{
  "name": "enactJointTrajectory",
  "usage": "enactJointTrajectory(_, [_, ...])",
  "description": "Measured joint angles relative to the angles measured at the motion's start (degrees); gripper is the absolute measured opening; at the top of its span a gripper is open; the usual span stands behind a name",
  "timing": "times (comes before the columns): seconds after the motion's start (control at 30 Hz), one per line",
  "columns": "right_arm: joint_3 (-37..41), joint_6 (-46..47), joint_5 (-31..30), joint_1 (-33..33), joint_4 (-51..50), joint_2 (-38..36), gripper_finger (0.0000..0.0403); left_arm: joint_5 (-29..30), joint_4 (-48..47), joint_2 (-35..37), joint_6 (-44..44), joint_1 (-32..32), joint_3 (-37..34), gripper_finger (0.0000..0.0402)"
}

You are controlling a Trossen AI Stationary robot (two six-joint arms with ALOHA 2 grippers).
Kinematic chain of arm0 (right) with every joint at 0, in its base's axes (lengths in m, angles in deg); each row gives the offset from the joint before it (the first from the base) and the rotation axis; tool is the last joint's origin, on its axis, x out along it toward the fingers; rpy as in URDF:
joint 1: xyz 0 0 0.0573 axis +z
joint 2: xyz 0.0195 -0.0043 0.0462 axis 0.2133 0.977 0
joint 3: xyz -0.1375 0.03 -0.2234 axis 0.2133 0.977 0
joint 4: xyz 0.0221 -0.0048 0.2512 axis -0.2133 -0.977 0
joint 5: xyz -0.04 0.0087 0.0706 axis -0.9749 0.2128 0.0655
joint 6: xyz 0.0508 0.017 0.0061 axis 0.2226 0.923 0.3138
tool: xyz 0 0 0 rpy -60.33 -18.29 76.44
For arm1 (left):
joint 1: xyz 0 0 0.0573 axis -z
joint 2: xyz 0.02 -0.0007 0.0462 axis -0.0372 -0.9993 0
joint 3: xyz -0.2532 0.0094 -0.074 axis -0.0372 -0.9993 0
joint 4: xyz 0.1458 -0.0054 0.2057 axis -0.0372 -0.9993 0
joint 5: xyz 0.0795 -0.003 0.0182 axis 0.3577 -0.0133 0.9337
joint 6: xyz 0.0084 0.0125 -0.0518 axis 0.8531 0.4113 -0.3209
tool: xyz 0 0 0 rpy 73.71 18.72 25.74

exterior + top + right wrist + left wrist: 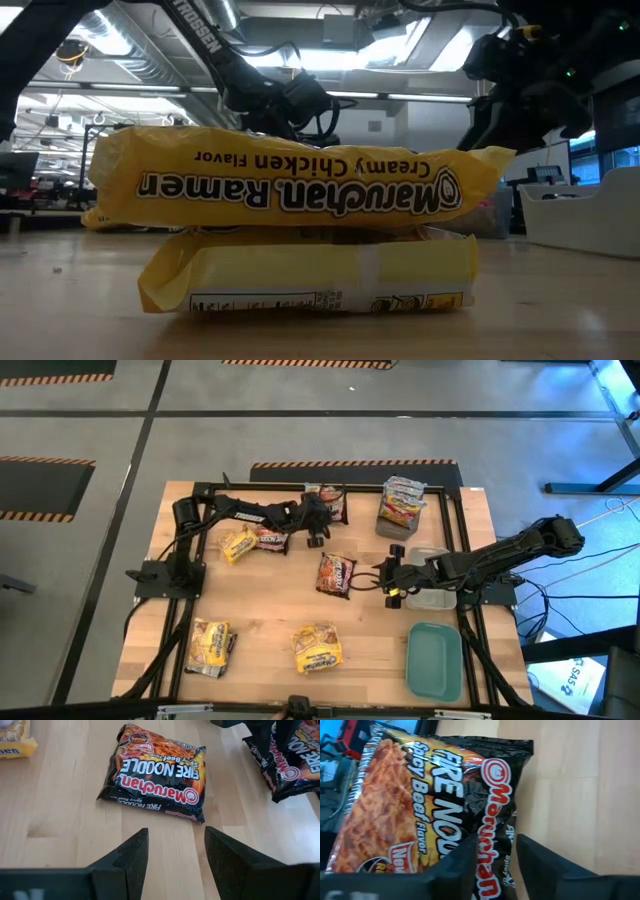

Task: Sort Maruchan noodles
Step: Put the blue noodle pack into the black bin

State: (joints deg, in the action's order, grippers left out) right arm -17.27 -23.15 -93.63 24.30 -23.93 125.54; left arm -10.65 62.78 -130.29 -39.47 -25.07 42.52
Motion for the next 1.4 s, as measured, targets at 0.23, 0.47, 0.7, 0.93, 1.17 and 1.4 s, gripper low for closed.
enactJointTrajectory(0.23, [0.00,0.07,-0.03,-0.01,-0.04,0.00,0.0177,-7.43,-3.43,-0.05,-0.37,0.16,-0.12,0.0026])
enactJointTrajectory(0.47, [0.00,0.03,-0.08,-0.01,-0.09,0.00,0.0177,-14.94,-11.69,0.78,-6.63,2.03,-0.18,0.0007])
enactJointTrajectory(0.7, [0.00,-0.19,-0.12,-0.01,-0.14,0.00,0.0177,-15.00,-22.82,7.96,-11.02,6.30,1.30,0.0013])
enactJointTrajectory(0.93, [0.00,-1.75,-1.99,0.00,0.57,0.00,0.0177,-9.51,-17.38,17.66,-10.68,8.08,1.46,0.0008])
enactJointTrajectory(1.17, [0.00,-2.49,-2.49,0.00,2.86,0.00,0.0177,-3.57,-4.38,15.94,-6.00,4.01,1.64,0.0020])
enactJointTrajectory(1.4, [0.00,-1.09,-2.48,0.00,2.73,0.00,0.0177,-7.40,-2.68,10.27,-10.75,-4.00,1.69,0.0053])
